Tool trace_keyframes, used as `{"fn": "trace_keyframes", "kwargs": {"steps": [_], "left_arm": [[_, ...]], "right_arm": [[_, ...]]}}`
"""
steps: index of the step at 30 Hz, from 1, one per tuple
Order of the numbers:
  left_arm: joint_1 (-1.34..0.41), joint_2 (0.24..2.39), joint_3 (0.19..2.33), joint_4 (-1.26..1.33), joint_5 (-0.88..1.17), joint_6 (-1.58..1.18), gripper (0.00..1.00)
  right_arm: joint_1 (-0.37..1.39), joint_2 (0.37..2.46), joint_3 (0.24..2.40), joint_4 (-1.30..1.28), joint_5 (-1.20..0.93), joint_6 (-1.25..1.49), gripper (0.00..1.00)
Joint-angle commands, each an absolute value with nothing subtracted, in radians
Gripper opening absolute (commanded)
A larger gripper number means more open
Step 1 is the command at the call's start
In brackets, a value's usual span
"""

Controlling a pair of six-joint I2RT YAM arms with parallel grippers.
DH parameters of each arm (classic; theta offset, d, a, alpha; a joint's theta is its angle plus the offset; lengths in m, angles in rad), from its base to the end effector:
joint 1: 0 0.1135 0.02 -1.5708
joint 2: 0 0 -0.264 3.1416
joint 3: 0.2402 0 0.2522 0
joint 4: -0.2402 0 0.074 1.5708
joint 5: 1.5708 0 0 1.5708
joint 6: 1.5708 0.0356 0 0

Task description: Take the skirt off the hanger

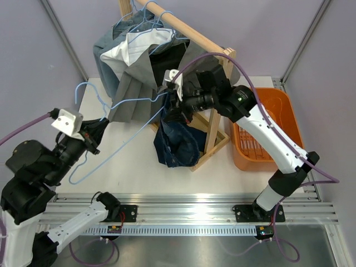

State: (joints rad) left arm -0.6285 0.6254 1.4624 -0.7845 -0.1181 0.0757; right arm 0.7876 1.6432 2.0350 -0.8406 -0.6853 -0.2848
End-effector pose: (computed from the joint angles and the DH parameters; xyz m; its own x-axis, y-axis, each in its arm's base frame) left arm 0.0305 -0.0170 0.4959 0.0793 0.0352 -0.9962 0.4841 0.8723 0.0694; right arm 0.2197 0.2527 0.4817 -0.0266 -0.3350 -0.9418 -0.9987 0.0501 0.0104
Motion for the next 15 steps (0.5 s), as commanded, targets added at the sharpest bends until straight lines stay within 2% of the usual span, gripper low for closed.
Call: {"fn": "trace_keyframes", "kwargs": {"steps": [1,7,15], "left_arm": [[-0.627,0.655,1.517,-0.703,-0.178,0.061,0.0],[-0.627,0.618,1.534,-0.744,-0.097,0.054,0.0],[-0.629,0.64,1.606,-0.949,0.038,0.005,0.0]], "right_arm": [[0.793,1.632,1.965,-0.873,-0.575,-0.388,0.0],[0.769,1.612,1.83,-0.81,-0.522,-0.385,0.0],[0.655,1.649,1.872,-0.796,-0.547,-0.327,0.0]]}}
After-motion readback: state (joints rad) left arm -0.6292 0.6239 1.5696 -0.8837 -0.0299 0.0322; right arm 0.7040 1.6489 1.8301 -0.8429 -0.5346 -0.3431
